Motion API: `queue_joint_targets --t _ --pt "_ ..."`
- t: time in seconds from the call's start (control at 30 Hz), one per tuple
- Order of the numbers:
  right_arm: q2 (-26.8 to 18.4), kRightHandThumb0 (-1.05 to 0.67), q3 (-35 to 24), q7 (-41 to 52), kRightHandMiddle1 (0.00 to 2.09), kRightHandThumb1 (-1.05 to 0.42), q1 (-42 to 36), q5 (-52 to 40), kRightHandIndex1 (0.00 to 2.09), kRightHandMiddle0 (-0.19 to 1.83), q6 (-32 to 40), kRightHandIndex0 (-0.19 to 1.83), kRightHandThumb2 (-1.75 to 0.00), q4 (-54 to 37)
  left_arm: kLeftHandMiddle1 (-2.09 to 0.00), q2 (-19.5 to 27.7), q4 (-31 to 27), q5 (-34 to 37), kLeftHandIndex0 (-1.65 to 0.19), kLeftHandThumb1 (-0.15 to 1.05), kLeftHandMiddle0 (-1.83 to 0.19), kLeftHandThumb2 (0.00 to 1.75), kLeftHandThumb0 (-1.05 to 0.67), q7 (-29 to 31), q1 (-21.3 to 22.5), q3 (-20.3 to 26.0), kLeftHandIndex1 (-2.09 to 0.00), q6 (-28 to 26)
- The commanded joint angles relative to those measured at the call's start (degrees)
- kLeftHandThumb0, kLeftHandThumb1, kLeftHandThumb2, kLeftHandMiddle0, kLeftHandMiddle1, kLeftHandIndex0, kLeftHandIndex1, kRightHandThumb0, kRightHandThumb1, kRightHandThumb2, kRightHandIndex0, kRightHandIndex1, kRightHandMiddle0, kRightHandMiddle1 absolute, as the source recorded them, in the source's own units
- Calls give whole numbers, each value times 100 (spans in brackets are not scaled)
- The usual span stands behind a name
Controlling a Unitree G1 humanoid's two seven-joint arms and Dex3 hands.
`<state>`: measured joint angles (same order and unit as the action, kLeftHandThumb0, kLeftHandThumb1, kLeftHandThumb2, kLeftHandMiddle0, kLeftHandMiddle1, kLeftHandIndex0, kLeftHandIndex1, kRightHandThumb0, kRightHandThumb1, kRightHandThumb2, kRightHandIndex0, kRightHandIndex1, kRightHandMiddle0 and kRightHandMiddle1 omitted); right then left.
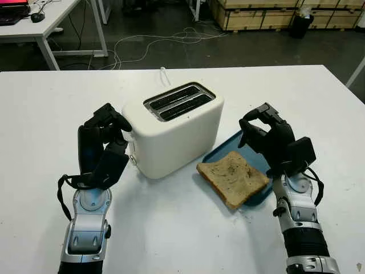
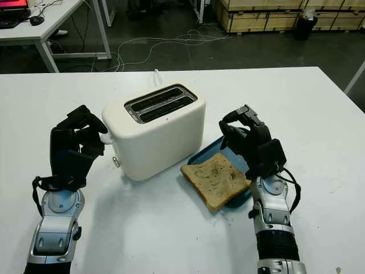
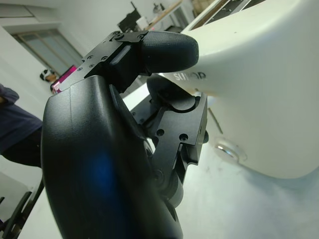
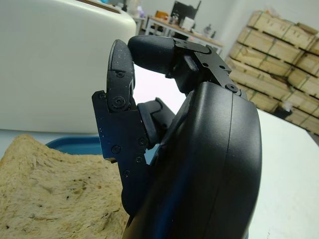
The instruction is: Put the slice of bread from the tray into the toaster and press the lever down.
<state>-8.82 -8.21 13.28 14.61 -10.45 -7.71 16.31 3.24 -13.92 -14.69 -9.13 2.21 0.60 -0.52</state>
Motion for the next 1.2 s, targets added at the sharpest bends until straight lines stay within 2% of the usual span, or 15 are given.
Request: queue_joint_targets --t 0.0,0.33,0.47,0.53,0.6,0.67,0.7,0.73,0.8,0.93,1.17 --pt "15 -39 -19 -9 175 -92 49 -45 175 60 69 96 -39 -67 -175 -51 6 -19 -78 92 -113 110 0 60 103 -159 -175 32" --pt "-53 -39 51 54 175 -92 3 98 175 59 -116 95 -40 -47 -175 -18 64 -6 -78 92 -113 112 1 91 125 -159 -175 73" --pt "-245 -40 243 -242 175 -92 -227 916 175 52 -997 85 -39 -222 -175 -46 7 -16 -78 92 -112 111 1 72 99 -157 -175 20" --pt "-492 -45 309 -592 162 -92 -466 1650 175 49 -1601 72 -31 -405 -175 -33 16 -19 -77 92 -111 111 2 85 102 -172 -175 54" --pt "-782 -48 324 -921 124 -92 -713 2340 155 58 -2223 66 -15 -534 -175 -32 58 13 -77 92 -111 112 3 91 116 -174 -175 116" --pt "-1225 -54 330 -1201 74 -92 -989 3158 128 67 -2639 57 -5 -760 -175 -51 89 39 -77 92 -111 112 2 73 132 -167 -175 139" --pt "-1474 -58 320 -1341 51 -91 -1134 3575 111 70 -2820 54 -3 -898 -175 -43 98 12 -78 92 -112 112 2 55 140 -167 -175 140" --pt "-1690 -61 309 -1463 26 -89 -1259 3921 84 71 -2972 53 -1 -1020 -175 -30 102 -22 -78 92 -112 111 2 41 148 -169 -175 139" --pt "-2081 -65 281 -1617 6 -86 -1493 4434 52 66 -3217 52 0 -1247 -175 -12 84 -52 -79 92 -112 111 2 41 163 -169 -175 101" --pt "-2664 -75 244 -2113 0 -80 -1844 5310 19 55 -3619 52 0 -1476 -175 -8 35 -6 -77 92 -111 112 1 98 169 -160 -175 25" --pt "-3238 -85 260 -2081 0 -75 -2223 5678 2 40 -3598 37 0 -1769 -175 9 33 15 -78 92 -112 111 2 107 206 -131 -175 23"
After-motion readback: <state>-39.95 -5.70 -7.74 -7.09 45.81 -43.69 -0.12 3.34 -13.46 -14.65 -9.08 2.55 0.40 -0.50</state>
